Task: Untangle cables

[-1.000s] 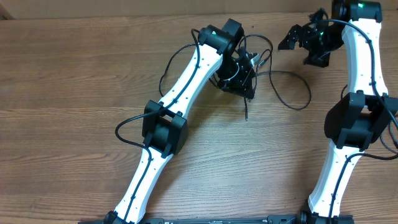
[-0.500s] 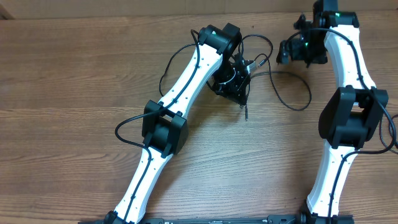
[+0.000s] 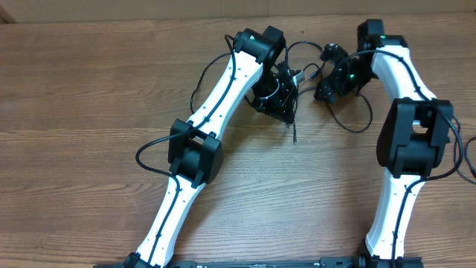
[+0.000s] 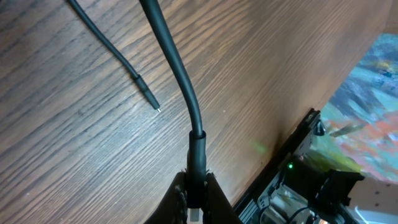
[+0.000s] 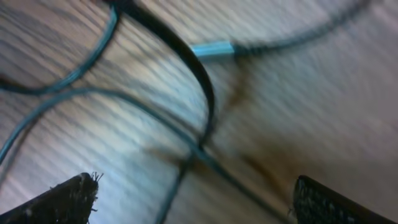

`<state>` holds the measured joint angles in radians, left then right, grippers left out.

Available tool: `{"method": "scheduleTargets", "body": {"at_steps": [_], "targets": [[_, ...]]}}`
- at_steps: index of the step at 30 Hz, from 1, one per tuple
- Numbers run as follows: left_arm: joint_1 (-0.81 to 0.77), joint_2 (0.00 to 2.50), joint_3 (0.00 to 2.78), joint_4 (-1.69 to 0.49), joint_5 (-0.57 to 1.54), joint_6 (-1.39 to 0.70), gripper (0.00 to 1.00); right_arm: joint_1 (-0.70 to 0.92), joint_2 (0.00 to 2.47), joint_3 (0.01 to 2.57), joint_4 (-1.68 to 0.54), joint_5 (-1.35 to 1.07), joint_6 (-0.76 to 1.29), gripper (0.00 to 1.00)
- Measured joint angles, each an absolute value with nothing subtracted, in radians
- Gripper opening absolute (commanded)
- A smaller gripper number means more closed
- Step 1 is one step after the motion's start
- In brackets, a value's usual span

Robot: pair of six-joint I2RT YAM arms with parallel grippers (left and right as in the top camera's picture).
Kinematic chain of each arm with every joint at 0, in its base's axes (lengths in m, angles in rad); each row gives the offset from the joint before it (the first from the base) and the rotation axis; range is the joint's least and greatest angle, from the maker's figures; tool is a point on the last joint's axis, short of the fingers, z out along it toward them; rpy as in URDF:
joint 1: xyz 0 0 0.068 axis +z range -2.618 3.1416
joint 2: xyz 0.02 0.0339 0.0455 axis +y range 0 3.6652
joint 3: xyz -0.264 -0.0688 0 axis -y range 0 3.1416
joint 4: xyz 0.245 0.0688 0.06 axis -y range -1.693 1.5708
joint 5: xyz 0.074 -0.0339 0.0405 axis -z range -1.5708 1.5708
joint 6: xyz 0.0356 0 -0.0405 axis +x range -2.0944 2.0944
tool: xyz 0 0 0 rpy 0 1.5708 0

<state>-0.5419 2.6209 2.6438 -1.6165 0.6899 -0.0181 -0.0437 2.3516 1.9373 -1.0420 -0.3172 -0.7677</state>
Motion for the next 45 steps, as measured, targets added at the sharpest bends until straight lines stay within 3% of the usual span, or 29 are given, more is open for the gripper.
{"method": "scheduleTargets", "body": {"at_steps": [5, 6, 8, 12, 13, 14, 17, 18, 19, 20, 36, 45], "targets": [[-0.542, 2.621, 2.644, -1.617, 0.703, -0.019, 0.05, 0.01, 2.352, 1.869, -0.901, -0.302, -0.805, 0.99], [-0.542, 2.621, 2.644, -1.618, 0.703, -0.019, 0.05, 0.022, 2.352, 1.853, -0.87, -0.284, -0.816, 0.95], [-0.542, 2.621, 2.644, -1.618, 0.704, -0.019, 0.05, 0.041, 2.349, 1.834, -0.812, -0.25, -0.82, 0.76], [-0.542, 2.621, 2.643, -1.62, 0.707, -0.019, 0.05, 0.067, 2.333, 1.808, -0.774, -0.207, -0.816, 0.13], [-0.542, 2.621, 2.643, -1.62, 0.707, -0.019, 0.06, 0.068, 2.331, 1.805, -0.77, -0.194, -0.816, 0.04], [-0.542, 2.621, 2.643, -1.62, 0.707, -0.019, 0.08, 0.068, 2.331, 1.805, -0.769, -0.185, -0.812, 0.04], [-0.542, 2.621, 2.643, -1.619, 0.707, -0.015, 0.38, 0.057, 2.331, 1.805, -0.762, -0.162, -0.789, 0.04], [-0.542, 2.621, 2.643, -1.62, 0.708, -0.015, 0.56, 0.052, 2.331, 1.805, -0.76, -0.158, -0.786, 0.04], [-0.542, 2.621, 2.643, -1.619, 0.71, -0.013, 0.85, 0.043, 2.331, 1.805, -0.76, -0.154, -0.781, 0.04], [-0.542, 2.621, 2.643, -1.618, 0.71, -0.014, 1.0, 0.035, 2.331, 1.805, -0.759, -0.151, -0.777, 0.04], [-0.501, 2.621, 2.643, -1.589, 0.71, -0.015, 1.0, -0.05, 2.331, 1.803, -0.763, -0.186, -0.697, 0.04], [-0.469, 2.621, 2.643, -1.575, 0.71, -0.015, 1.0, -0.052, 2.332, 1.84, -0.805, -0.161, -0.542, 0.04]]}}
